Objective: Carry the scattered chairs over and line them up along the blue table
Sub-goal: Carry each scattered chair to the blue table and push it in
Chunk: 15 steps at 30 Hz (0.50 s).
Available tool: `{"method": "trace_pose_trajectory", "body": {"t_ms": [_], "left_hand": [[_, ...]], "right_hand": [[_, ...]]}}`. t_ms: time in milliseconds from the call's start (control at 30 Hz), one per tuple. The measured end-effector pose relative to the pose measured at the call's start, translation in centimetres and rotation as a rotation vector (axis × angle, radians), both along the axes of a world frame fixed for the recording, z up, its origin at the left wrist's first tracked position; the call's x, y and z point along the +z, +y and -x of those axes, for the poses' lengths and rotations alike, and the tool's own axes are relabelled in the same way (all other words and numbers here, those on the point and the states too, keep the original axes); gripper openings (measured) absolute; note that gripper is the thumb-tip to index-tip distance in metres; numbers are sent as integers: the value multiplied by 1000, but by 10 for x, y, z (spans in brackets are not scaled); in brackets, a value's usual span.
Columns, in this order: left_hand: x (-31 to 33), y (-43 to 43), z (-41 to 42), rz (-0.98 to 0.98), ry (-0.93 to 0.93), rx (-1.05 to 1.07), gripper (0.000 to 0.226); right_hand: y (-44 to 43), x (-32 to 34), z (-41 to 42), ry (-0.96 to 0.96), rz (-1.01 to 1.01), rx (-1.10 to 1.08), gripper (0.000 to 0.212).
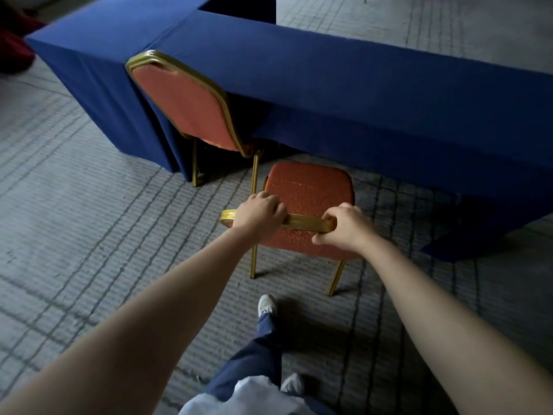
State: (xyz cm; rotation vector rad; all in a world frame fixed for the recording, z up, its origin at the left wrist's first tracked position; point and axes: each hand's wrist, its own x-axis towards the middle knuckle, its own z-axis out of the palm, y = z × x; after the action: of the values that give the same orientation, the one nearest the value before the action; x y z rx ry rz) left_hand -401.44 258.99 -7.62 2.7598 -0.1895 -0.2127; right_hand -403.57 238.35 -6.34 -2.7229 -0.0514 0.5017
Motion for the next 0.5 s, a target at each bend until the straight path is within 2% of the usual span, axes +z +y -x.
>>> {"method": "trace_pose_trajectory", "body": {"t_ms": [67,133,200,233,333,400,500], "left_hand": [[-1,-4,-8,22,51,59,32],[0,-10,-21,-2,144,85,32],[-3,-15,-38,-8,299,96,33],[-6,-17,-47,11,389,93,34],[-24,-13,-69,100,612,83,31],[-37,-11,-81,78,728,54,30],[-53,-13,-91,-10,863,17,44]], "right_hand": [[-4,1,-1,77,-104,-12,57],[-9,5,-5,174,-315,-68,71],[-11,7,-15,266,-492,-167,73],[-13,6,-23,291,-504,-217,72],[-20,-9,-40,394,-327,-270,57],[-25,-25,-51,498,-227,-266,50],[-26,-42,-62,607,-164,-264,49]]}}
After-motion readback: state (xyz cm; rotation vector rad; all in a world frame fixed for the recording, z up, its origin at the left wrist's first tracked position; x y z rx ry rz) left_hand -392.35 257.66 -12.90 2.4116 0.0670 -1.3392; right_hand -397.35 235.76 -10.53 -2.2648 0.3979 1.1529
